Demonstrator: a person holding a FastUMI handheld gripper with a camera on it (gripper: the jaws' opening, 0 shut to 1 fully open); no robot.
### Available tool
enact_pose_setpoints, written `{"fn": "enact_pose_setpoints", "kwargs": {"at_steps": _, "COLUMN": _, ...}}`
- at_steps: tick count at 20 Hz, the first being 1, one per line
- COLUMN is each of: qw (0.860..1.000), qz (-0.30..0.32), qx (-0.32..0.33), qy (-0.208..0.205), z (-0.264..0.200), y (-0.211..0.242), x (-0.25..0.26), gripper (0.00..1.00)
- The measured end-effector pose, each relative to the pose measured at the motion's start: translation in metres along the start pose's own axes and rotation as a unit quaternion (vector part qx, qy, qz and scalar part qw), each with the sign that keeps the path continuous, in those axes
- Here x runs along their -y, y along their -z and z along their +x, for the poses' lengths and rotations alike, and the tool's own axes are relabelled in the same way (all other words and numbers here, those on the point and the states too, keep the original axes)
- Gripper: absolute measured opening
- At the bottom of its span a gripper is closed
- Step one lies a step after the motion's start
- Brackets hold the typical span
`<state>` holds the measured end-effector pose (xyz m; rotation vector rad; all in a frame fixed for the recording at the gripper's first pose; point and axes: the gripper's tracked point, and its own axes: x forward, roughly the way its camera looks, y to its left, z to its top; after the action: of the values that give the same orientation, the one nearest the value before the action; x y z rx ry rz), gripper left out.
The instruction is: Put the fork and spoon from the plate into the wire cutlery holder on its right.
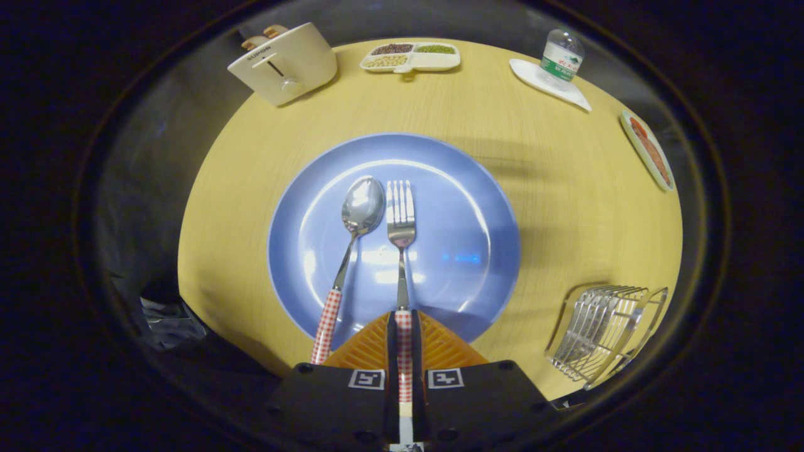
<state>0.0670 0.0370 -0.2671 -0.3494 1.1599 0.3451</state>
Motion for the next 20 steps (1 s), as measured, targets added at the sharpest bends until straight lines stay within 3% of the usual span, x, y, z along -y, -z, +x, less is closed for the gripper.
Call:
{"fn": "enact_pose_setpoints", "kwargs": {"at_steps": 7, "qw": 0.999, "qz": 0.028, "qx": -0.003, "qy": -0.031, "z": -0.071, "y": 0.02, "x": 0.004, "gripper": 0.11}}
{"fn": "enact_pose_setpoints", "kwargs": {"at_steps": 15, "qw": 0.996, "qz": 0.071, "qx": -0.046, "qy": 0.019, "z": -0.157, "y": 0.06, "x": 0.081, "gripper": 0.11}}
{"fn": "enact_pose_setpoints", "kwargs": {"at_steps": 20, "qw": 0.99, "qz": 0.081, "qx": -0.104, "qy": 0.045, "z": -0.173, "y": 0.084, "x": 0.126, "gripper": 0.11}}
